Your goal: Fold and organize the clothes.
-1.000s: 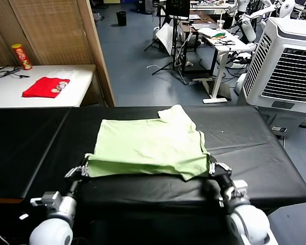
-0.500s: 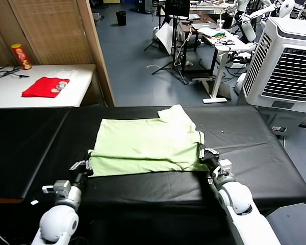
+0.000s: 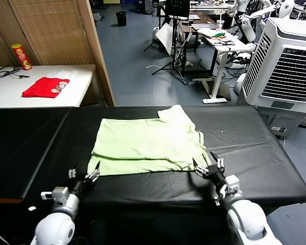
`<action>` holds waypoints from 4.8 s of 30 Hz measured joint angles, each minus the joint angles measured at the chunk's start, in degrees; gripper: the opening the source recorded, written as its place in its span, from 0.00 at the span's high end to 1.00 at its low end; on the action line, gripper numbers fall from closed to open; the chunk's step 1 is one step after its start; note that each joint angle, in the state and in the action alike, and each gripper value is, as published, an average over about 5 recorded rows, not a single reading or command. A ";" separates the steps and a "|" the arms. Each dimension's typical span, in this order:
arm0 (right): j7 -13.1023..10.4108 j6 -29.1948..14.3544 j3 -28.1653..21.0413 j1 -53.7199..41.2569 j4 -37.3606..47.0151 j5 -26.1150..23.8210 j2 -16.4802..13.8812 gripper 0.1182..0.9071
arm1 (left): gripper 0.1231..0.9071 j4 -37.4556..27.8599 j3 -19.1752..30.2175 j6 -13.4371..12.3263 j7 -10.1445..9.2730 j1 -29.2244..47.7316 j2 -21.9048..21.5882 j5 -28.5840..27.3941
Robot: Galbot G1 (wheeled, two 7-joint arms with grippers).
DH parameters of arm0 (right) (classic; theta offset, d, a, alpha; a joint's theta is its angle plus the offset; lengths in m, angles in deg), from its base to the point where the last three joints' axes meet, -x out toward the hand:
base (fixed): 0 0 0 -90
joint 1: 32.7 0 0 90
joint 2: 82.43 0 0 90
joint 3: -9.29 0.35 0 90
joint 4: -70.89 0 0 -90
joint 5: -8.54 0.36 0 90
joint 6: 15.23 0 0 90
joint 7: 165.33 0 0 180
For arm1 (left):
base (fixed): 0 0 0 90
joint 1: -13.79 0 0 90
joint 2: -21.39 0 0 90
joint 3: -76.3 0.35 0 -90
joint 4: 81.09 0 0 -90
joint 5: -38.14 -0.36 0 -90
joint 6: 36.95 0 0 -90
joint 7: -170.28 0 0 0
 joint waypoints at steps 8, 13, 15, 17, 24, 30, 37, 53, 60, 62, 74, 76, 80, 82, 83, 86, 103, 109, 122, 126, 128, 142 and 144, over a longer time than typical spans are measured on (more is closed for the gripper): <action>-1.37 1.12 0.00 1.29 -0.47 -0.01 0.77 0.92 | 0.55 -0.58 -0.13 0.83 0.45 -0.29 0.02 2.09; -3.04 4.31 0.49 2.67 -2.37 0.27 0.66 0.99 | 0.89 0.15 -0.19 1.53 0.04 -0.83 -0.09 0.76; -3.26 5.61 0.94 3.72 -3.67 0.48 0.39 0.99 | 0.96 0.77 -0.44 2.13 -0.43 -1.42 -0.40 -0.35; -3.38 6.90 1.50 5.14 -5.28 0.68 0.11 0.99 | 0.99 1.70 -0.82 2.72 -0.77 -2.30 -0.95 -1.10; -4.11 9.89 3.81 10.95 -10.99 2.55 -0.25 0.98 | 1.00 6.80 -1.79 3.94 -1.15 -7.60 -2.70 -2.97; -3.82 10.75 4.75 14.94 -15.14 3.94 -0.73 0.66 | 0.95 11.32 -3.24 6.23 -2.19 -13.63 -2.63 -2.92; -4.54 12.22 6.09 15.78 -19.75 7.70 -2.40 0.22 | 0.51 16.51 -5.38 9.37 -4.21 -18.33 -2.62 -1.78; -9.66 7.71 -5.65 -19.32 3.34 13.76 -7.36 0.14 | 0.14 10.19 -2.12 11.41 -7.06 3.69 -8.79 11.48; -9.83 10.40 -15.28 -37.96 23.53 14.22 -3.03 0.14 | 0.14 -6.62 7.30 12.27 -6.95 23.25 -9.12 15.90; -9.15 11.13 -17.05 -41.96 28.41 14.60 -1.75 0.14 | 0.14 -11.64 10.06 12.57 -6.50 28.43 -8.73 16.46; -7.58 12.16 -21.04 -53.36 45.02 16.92 3.79 0.14 | 0.14 -30.98 19.19 14.20 -3.61 44.47 -7.55 16.28; -7.44 12.71 -21.03 -54.08 46.51 17.24 4.53 0.14 | 0.14 -32.59 19.76 14.67 -3.06 45.43 -7.53 16.54; -6.97 13.55 -21.02 -54.83 48.36 17.68 5.67 0.26 | 0.15 -35.20 20.59 15.06 -2.10 46.85 -7.47 16.78; -6.88 13.71 -20.95 -54.95 48.75 17.67 6.14 0.37 | 0.22 -36.30 20.77 14.98 -1.81 47.38 -7.39 16.73; -6.88 13.76 -20.89 -54.97 48.86 17.65 6.35 0.46 | 0.26 -36.76 20.82 14.92 -1.63 47.58 -7.37 16.70; -6.90 13.60 -20.58 -54.94 49.13 17.53 6.81 0.67 | 0.46 -37.70 20.94 14.66 -0.93 47.94 -7.48 16.61; -4.75 5.22 -17.80 -50.73 43.91 18.22 4.84 1.00 | 0.99 -37.09 20.12 12.84 -0.44 47.46 -7.94 16.32; -4.83 7.47 -16.11 -46.46 36.18 20.17 1.79 1.00 | 0.99 -30.81 17.27 13.26 -1.79 43.67 -10.16 18.32; -8.09 13.56 -13.37 -34.97 19.43 21.04 -6.19 1.00 | 0.99 -8.48 7.78 14.17 -3.72 24.41 -17.46 19.02; -9.68 15.83 -12.65 -31.15 13.52 22.59 -8.89 1.00 | 0.99 -3.12 4.39 13.70 -3.80 18.05 -17.56 18.21; -10.34 17.12 -12.22 -29.27 10.40 23.08 -10.19 1.00 | 0.99 -0.74 2.77 13.49 -3.79 14.89 -17.34 17.94; -11.57 24.89 -11.00 -18.51 -2.34 21.10 -14.50 1.00 | 0.99 8.15 -3.55 12.62 -3.46 0.20 -15.09 14.68; -11.50 24.92 -10.98 -17.57 -2.70 20.92 -14.58 1.00 | 0.99 8.41 -3.61 12.60 -3.40 -0.79 -14.66 14.03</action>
